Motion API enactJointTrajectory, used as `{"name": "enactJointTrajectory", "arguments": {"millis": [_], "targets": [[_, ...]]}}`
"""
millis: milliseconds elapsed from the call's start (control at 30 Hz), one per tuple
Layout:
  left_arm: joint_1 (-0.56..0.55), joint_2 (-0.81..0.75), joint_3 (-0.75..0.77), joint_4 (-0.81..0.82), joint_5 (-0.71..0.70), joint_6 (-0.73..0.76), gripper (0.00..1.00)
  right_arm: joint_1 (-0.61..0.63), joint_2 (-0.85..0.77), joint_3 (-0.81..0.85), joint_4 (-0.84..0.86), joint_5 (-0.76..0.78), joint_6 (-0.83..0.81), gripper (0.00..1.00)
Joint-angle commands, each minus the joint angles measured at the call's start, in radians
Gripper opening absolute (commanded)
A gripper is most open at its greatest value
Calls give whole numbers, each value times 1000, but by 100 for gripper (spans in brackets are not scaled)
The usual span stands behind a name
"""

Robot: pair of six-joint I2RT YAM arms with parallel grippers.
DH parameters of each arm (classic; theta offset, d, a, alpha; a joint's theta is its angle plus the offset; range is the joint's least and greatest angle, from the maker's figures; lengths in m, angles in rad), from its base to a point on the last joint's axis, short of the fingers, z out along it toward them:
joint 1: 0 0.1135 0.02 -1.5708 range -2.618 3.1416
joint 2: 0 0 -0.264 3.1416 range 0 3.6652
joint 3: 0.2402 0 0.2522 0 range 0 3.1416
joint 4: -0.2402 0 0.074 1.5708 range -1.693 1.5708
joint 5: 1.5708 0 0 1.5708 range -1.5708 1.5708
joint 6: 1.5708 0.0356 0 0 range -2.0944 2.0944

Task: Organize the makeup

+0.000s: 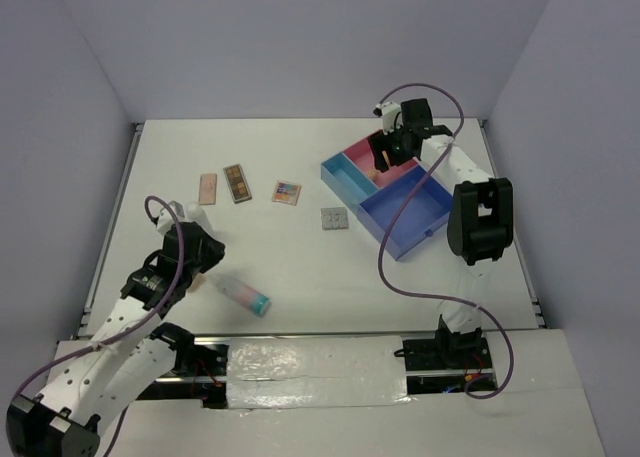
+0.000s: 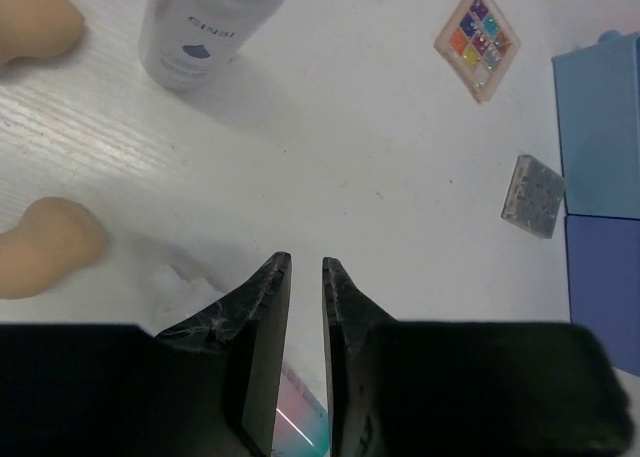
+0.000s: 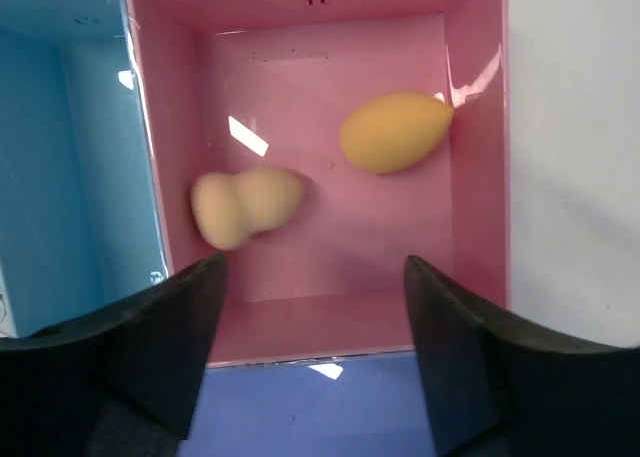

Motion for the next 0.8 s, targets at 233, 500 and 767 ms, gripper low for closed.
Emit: {"name": "enactJointTrajectory", "arguments": {"millis": [233, 500, 767], "targets": [[62, 10, -4, -85, 22, -95, 47, -28, -113, 36, -156, -267, -120, 100], [97, 11, 7, -311, -50, -359, 52, -52, -329, -177, -143, -666, -194, 97], [182, 172, 41, -342, -83, -330, 53, -54, -400, -255, -135, -738, -152, 92]]}}
